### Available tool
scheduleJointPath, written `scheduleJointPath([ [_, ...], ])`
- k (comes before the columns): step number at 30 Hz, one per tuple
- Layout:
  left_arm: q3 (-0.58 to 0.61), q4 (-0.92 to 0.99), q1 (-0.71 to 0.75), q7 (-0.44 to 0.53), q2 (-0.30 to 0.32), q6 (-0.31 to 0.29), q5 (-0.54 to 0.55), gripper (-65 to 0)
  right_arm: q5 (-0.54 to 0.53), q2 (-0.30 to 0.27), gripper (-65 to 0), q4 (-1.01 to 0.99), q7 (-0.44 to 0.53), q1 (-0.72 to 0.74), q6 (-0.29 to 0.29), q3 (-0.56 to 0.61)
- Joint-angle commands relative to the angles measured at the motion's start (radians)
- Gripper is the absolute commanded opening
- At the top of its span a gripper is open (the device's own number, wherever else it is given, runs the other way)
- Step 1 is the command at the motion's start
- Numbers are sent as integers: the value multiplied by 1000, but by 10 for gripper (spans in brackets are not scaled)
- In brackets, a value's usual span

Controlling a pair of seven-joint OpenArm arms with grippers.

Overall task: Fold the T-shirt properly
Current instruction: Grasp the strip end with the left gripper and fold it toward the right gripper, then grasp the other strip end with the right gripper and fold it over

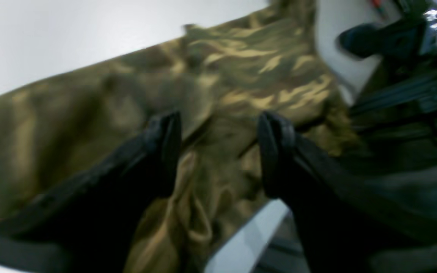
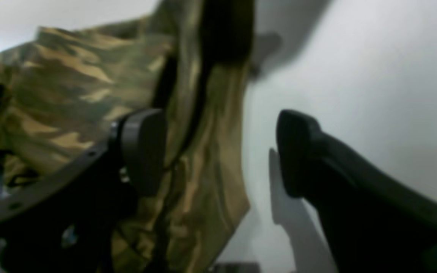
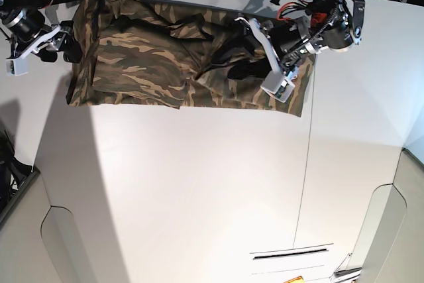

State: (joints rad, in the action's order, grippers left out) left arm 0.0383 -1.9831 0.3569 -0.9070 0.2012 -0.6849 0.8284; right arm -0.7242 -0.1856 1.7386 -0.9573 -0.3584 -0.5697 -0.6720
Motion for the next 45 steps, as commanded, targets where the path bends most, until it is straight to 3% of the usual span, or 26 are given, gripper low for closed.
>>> scheduleJointPath([
  [1, 6, -14, -5, 21, -5, -13, 32, -304, -18, -14, -209, 5, 27, -2, -6, -6],
  [12, 20, -15, -5, 5, -38, -13, 50, -304, -61, -13, -209, -168, 60, 31, -6, 79],
  [18, 20, -15, -5, -15, -38, -13, 50, -304, -145, -13, -209, -179, 32, 31, -13, 136],
  [24, 20, -16, -5, -17, -38, -13, 50, -305, -129, -13, -212, -179, 34, 31, -14, 187],
  [26, 20, -26, -5, -17, -38, -13, 50, -305, -113, -13, -281, -179, 42, 32, -14, 201],
  [30, 18, -75, -8, -17, -37, -13, 49, -305, -101, -13, -646, -178, 44, 47, -14, 205],
  [35, -19, -133, -7, -21, -37, -13, 42, -305, -45, -14, -650, -169, 36, 94, -14, 187],
  [39, -121, -137, -7, -44, -37, -13, 43, -305, -17, -28, -650, -156, 32, 139, -13, 108],
  [45, -293, -136, 1, -105, -37, -13, 43, -305, -54, -175, -650, -156, -41, 228, -13, 49],
])
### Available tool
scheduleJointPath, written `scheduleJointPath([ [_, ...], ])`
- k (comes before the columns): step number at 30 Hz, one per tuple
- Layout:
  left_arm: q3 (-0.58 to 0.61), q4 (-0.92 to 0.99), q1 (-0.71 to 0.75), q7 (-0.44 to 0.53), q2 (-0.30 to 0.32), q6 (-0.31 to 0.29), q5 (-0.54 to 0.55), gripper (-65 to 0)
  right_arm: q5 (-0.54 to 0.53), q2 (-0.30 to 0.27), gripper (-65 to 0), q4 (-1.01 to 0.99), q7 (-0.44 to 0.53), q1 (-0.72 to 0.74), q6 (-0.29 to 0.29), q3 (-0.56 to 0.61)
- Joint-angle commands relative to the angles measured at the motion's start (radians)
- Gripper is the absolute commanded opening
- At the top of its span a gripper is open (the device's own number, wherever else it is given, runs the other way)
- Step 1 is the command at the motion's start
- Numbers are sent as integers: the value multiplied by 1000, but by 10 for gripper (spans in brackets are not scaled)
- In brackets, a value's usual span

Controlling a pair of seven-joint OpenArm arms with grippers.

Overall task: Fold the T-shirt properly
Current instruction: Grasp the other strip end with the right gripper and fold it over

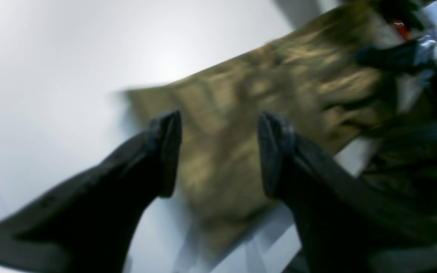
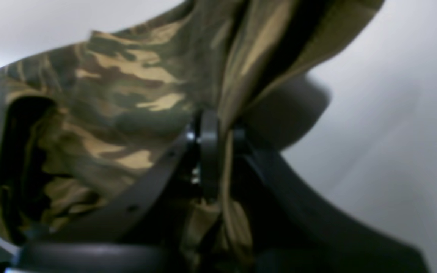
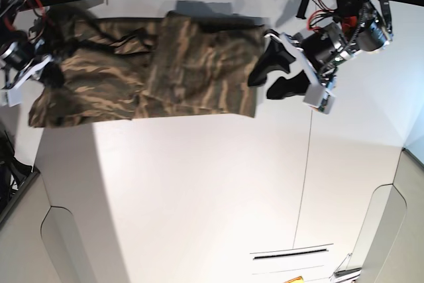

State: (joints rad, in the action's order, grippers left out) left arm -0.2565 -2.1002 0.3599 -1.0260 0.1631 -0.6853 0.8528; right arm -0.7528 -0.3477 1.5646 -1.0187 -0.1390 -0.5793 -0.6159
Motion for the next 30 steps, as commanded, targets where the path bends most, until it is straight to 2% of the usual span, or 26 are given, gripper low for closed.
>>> scheduleJointPath([
  [1, -21, -18, 5, 12, 3, -13, 21, -305, -59, -40, -650, 19, 1, 27, -3, -7],
  [4, -60, -16, 34, 13, 6, -13, 41, -305, -141, -90, -650, 38, -80, 95, -5, -6],
  [7, -55, -7, 60, 21, 3, -13, 48, -305, -186, -86, -650, 94, -116, 148, -5, 2],
  [9, -49, 2, 74, 38, 3, -13, 48, -305, -195, -63, -650, 159, -122, 153, -5, 23],
  [14, -50, 56, 81, 51, 3, -13, 48, -305, -185, 71, -650, 362, -133, 92, -5, 149],
  [17, -50, 92, 80, 56, 3, -13, 48, -305, -133, 171, -650, 460, -127, 19, -5, 279],
  [21, -50, 119, 80, 65, 3, -13, 48, -305, -19, 274, -647, 492, -55, -75, -5, 483],
  [23, -50, 119, 81, 64, 3, -13, 48, -305, 77, 291, -463, 491, 12, -111, -4, 583],
  [25, -50, 119, 80, 65, 3, -13, 48, -305, 165, 290, -317, 491, 79, -132, 0, 672],
  [26, -50, 119, 80, 65, 3, -13, 48, -305, 193, 290, -284, 491, 99, -134, 0, 708],
  [30, -50, 119, 80, 65, 3, -13, 49, -305, 192, 290, -279, 491, 103, -126, 0, 807],
])
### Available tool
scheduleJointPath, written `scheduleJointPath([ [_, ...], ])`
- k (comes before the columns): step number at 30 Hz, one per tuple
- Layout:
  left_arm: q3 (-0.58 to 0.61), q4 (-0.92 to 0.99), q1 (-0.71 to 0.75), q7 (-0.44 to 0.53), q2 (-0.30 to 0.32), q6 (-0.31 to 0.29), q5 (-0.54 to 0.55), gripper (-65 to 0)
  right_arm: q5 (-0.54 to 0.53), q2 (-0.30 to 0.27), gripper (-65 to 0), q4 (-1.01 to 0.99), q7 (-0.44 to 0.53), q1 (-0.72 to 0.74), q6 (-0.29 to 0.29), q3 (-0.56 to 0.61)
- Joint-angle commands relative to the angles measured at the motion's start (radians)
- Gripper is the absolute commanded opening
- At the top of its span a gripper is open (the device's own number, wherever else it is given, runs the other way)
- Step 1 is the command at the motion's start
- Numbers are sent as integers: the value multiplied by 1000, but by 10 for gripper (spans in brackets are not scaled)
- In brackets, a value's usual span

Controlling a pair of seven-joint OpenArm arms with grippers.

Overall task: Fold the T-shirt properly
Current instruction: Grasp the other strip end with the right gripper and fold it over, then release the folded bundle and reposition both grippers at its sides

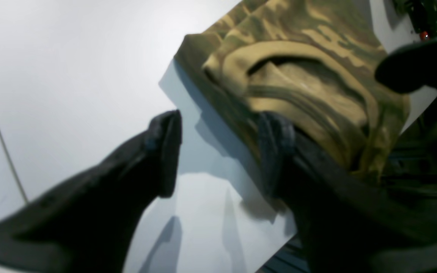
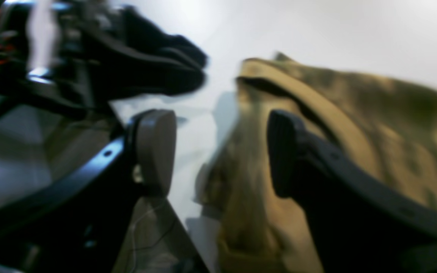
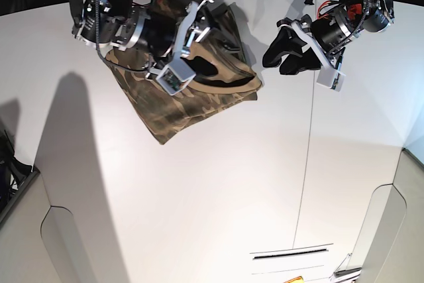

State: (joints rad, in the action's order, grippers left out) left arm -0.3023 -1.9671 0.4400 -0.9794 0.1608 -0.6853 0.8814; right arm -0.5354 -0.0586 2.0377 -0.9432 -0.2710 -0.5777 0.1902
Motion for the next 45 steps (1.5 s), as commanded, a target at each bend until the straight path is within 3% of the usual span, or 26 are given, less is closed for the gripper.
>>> scheduleJointPath([
  [1, -5, -14, 0, 18, 6, -13, 20, -305, -29, 1, -279, 18, 27, 12, -2, 14],
  [6, -6, -40, 0, 17, 6, -13, 50, -315, -18, 1, -279, 21, 27, 64, -2, 3],
  [9, -6, -105, 1, -3, 5, -13, 85, -483, 0, 2, -300, 21, 37, 113, 6, -53],
  [11, -6, -162, 1, -13, 5, -13, 89, -568, 23, 1, -412, 21, 56, 145, 11, -108],
  [14, -4, -244, 1, -13, 5, -13, 92, -607, 68, 1, -650, 20, 77, 191, 32, -203],
  [17, 43, -289, 2, -18, 6, -13, 106, -608, 91, 0, -650, 5, 87, 229, 32, -286],
  [21, 224, -291, 8, -34, 5, -13, 58, -608, 90, 1, -650, -84, 142, 271, 32, -332],
  [27, 494, -271, 7, 65, 5, -13, -213, -607, 90, 1, -650, -357, 166, 405, 31, -283],
  [33, 657, -134, 6, 126, 5, -13, -281, -607, 91, 1, -650, -626, 190, 516, 12, -183],
  [36, 698, -57, -3, 155, 4, -13, -300, -607, 91, 1, -650, -718, 196, 548, 12, -142],
  [40, 695, 11, -44, 152, 3, 5, -407, -607, 116, -2, -650, -746, 195, 556, 11, -130],
  [45, 623, 54, -95, 151, 16, 27, -461, -607, 134, -54, -650, -746, 180, 556, 11, -130],
])
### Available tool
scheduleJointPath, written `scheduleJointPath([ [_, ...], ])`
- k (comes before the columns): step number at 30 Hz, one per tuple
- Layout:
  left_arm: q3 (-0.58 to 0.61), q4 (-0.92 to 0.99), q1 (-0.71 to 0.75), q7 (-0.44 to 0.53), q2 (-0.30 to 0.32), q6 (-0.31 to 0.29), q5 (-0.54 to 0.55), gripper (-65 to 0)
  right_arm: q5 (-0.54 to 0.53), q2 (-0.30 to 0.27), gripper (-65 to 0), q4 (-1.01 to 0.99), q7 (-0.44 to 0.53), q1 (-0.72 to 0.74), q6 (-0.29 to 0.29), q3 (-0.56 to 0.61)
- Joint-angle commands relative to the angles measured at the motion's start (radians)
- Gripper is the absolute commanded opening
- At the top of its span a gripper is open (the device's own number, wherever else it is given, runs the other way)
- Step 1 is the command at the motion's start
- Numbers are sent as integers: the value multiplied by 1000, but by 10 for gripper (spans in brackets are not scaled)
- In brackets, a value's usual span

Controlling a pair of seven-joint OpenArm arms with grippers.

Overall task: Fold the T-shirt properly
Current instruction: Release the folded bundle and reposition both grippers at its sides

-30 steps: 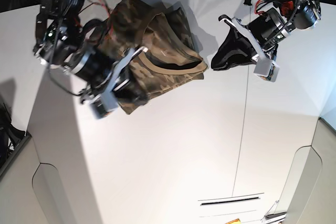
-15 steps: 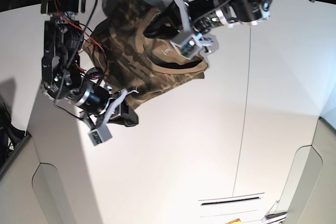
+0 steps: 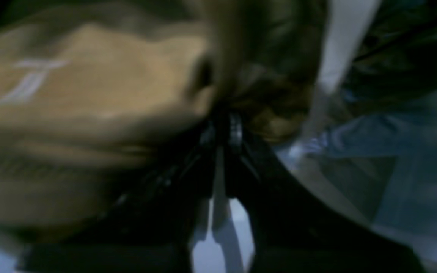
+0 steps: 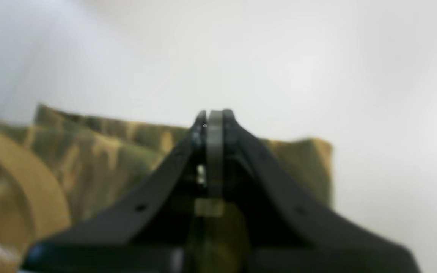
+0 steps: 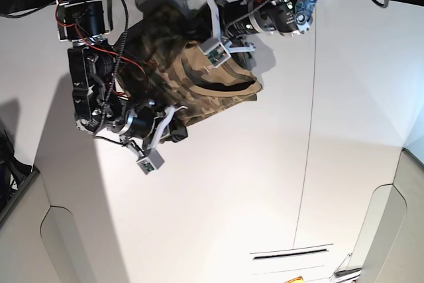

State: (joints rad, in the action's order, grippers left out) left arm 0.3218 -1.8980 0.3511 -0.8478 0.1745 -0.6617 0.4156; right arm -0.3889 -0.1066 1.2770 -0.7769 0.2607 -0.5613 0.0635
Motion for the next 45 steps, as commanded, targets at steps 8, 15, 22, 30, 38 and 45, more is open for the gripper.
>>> scheduleJointPath([
  [8, -217, 52, -111, 31, 84, 8, 2, -607, -172, -116, -650, 20, -55, -20, -10, -6],
  [15, -311, 126, -255, 80, 87, 76, 0, -607, -314, -122, -650, 82, -88, -172, -29, -53],
  [22, -311, 74, -260, 34, 118, 44, 87, -608, -298, -88, -650, 242, -88, -278, -28, -157],
  [30, -311, -140, -71, -37, 178, 52, 133, -608, -300, -93, -650, 261, -88, -275, -28, -291],
  [38, -311, -145, 75, -54, 174, 99, 134, -608, -299, -92, -650, 261, -83, -264, -29, -295],
  [45, -309, -144, 106, -48, 174, 97, 184, -607, -299, -72, -650, 261, -72, -258, -29, -290],
])
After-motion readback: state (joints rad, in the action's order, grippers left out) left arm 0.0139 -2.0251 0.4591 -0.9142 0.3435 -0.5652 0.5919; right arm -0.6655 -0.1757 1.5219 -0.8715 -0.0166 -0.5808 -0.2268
